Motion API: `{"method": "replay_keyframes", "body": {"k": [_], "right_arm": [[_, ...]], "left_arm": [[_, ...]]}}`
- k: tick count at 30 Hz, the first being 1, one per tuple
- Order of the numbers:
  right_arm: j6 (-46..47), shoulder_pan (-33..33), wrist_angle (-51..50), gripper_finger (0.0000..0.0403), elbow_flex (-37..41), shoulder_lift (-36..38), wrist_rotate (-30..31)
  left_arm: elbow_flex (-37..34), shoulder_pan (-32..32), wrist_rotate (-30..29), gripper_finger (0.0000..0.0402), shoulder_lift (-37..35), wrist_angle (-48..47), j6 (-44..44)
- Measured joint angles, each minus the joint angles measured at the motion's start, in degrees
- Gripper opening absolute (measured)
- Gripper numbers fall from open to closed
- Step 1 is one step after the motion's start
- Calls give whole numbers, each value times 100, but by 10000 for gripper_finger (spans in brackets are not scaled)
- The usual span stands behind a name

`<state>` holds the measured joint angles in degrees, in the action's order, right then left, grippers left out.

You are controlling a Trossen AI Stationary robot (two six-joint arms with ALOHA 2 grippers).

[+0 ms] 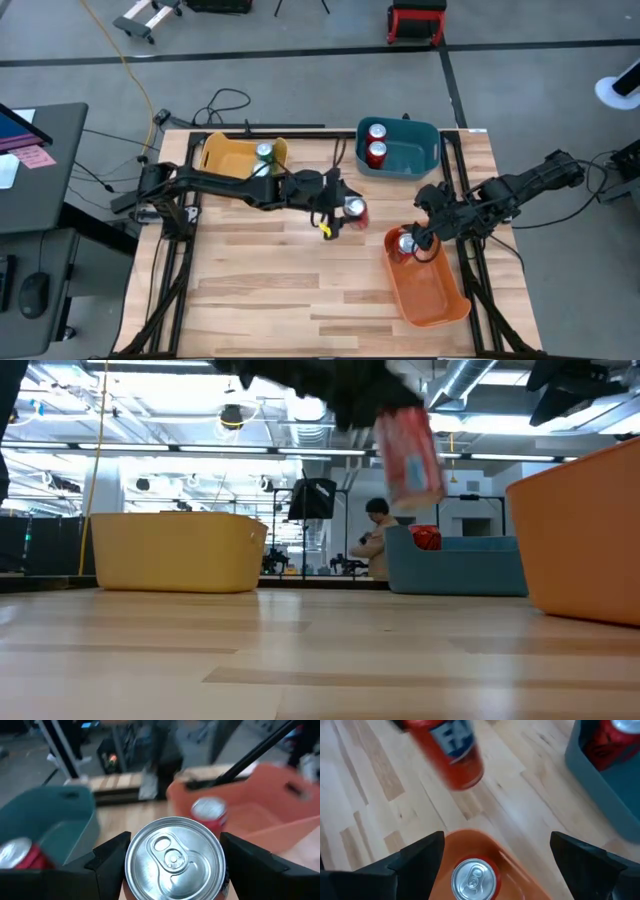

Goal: Sort soda cans
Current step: Put the red soda can into the orange bin

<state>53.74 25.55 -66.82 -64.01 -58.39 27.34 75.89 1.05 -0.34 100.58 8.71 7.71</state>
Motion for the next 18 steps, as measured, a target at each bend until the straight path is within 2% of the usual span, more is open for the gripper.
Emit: {"method": "replay_keyframes", "body": {"k": [4,9,18], "right_arm": [[-156,47,-5,384,0,229,447],[-202,63,-45,384,0,772,1160],[-182,67,1,384,0,1306,1816]], "left_arm": [[191,-205,-2,277,-1,118,-16],[193,-415,5,276,6,779,-289],[206,-788,33,277,-3,1857,-460]]}}
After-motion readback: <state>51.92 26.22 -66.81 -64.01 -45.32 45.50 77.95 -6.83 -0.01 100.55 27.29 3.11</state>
